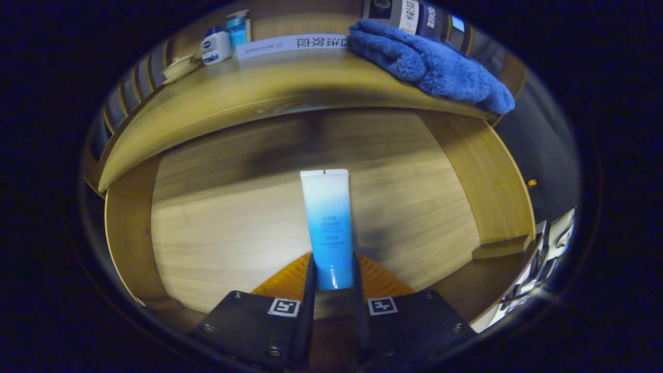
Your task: Pull open the drawer, take out the items inside it, and place them on the countertop above the cabinet.
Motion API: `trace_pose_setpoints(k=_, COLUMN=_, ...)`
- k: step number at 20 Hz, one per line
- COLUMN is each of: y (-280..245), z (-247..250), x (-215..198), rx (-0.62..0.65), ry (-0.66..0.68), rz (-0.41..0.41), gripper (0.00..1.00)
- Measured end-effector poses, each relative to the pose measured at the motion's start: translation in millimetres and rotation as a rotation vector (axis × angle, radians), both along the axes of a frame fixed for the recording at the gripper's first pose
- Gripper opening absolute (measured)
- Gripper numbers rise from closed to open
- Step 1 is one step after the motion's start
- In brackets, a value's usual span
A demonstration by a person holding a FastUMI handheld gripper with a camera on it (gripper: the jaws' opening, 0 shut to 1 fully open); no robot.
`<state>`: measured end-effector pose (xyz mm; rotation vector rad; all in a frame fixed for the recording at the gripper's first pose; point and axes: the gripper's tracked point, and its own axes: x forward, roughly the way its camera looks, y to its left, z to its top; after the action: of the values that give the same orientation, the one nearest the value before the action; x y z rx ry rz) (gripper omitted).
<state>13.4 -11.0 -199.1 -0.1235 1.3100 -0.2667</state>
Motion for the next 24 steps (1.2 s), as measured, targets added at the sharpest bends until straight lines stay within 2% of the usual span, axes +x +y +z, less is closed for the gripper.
trace_pose_setpoints(k=8, y=-11.6, z=72.2, x=-8.4, rx=-0.141, ry=-0.061, rz=-0.002, gripper=0.33)
trace_pose_setpoints(k=16, y=-12.9, z=131.8, x=-2.9, rx=-0.177, ry=-0.199, rz=-0.03, gripper=0.33)
trace_pose_setpoints(k=21, y=-5.3, z=154.1, x=25.9, rx=-0.152, ry=-0.299, rz=-0.024, gripper=0.33)
trace_pose_setpoints(k=24, y=10.7, z=155.0, x=59.4, rx=-0.084, ry=-0.379, rz=-0.001, gripper=0.33)
